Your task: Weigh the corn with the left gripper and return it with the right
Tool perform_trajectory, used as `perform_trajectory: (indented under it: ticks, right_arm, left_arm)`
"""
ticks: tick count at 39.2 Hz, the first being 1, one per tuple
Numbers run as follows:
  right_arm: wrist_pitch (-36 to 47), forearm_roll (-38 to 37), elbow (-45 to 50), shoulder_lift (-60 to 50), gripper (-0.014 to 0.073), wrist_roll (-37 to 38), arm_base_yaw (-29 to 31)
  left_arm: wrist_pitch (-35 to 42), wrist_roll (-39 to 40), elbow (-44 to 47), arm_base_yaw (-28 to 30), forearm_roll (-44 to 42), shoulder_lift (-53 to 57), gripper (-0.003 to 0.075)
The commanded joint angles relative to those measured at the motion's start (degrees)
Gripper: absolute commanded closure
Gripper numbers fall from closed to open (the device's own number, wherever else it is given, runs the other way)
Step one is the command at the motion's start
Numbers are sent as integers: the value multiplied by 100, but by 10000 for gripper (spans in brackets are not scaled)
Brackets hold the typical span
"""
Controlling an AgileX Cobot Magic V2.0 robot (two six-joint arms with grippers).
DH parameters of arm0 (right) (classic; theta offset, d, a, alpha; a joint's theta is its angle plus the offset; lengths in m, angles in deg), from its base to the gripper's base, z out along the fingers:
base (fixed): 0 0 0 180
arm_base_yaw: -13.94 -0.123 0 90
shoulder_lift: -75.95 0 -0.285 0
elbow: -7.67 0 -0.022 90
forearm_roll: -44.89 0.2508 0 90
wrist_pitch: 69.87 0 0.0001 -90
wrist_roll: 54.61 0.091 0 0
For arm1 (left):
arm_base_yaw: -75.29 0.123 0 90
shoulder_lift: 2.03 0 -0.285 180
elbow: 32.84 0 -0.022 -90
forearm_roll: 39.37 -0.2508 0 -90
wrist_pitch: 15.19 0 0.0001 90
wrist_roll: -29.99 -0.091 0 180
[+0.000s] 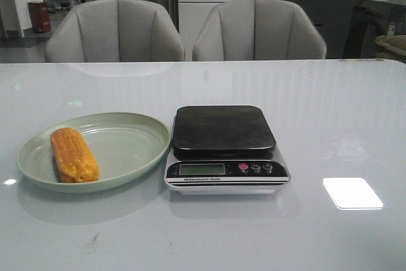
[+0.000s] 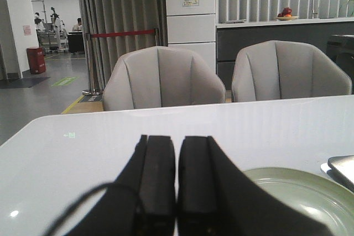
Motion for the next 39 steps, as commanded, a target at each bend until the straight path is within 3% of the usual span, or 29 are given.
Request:
perform_trajectory:
  ticks: [1,13,19,39]
  right_arm:
    - [959,-189,36,42,410,29,472]
    - [1227,-910,752,-477,410,938,1567]
    - [1405,-965,1144,-858,410,1070,1595]
    - [1192,-977,1122,-850,410,1081,1595]
  left_arm:
    - [449,56,181,-29,60,113,598]
    - [449,56,181,-29,60,113,598]
    - [449,56,181,-29,60,113,598]
    - [449,56,181,-29,60,102,598]
